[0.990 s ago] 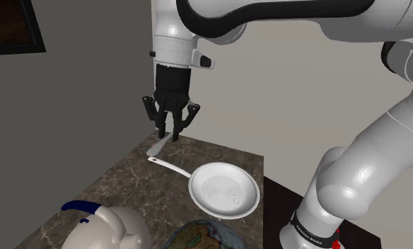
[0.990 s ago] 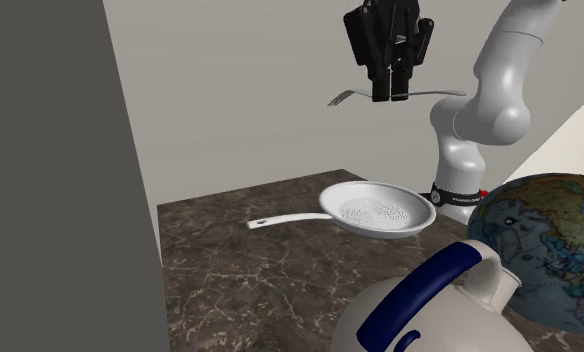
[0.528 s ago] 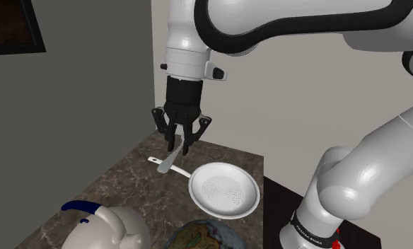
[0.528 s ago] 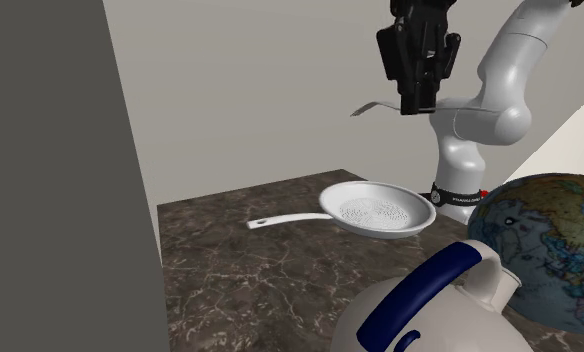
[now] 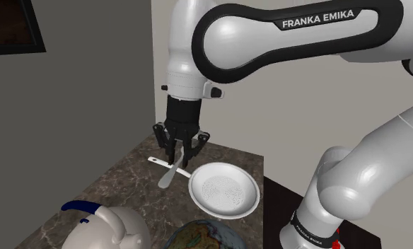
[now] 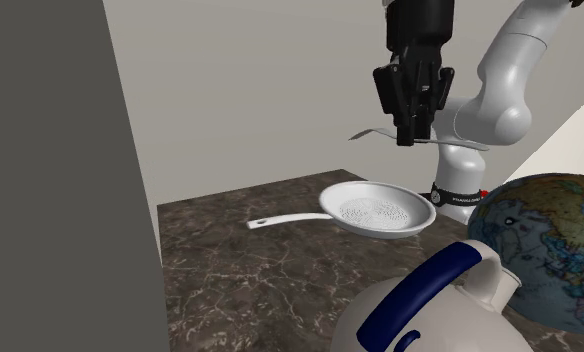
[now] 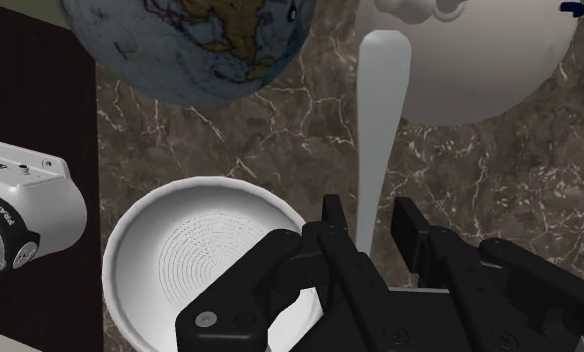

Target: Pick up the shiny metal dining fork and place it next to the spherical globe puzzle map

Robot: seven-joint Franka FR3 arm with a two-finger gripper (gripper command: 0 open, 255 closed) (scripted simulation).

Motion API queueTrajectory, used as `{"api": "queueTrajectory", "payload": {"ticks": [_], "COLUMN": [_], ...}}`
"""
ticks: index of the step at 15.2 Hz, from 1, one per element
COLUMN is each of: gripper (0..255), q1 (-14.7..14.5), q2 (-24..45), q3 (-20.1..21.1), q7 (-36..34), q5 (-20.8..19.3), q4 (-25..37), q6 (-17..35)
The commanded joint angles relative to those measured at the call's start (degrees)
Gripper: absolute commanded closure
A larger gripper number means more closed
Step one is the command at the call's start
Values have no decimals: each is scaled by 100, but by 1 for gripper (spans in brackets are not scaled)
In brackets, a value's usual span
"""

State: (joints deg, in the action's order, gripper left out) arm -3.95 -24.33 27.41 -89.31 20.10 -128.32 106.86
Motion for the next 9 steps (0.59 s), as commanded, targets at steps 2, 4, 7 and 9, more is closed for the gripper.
{"api": "queueTrajectory", "payload": {"ticks": [2,4,7,9], "gripper": [255,255,255,255], "q1": [-10,-16,-24,-29], "q2": [34,64,120,165], "q3": [44,74,121,153], "q7": [31,51,79,97], "q5": [28,46,71,87], "q4": [-203,-331,-516,-633], "q6": [239,396,634,795]}}
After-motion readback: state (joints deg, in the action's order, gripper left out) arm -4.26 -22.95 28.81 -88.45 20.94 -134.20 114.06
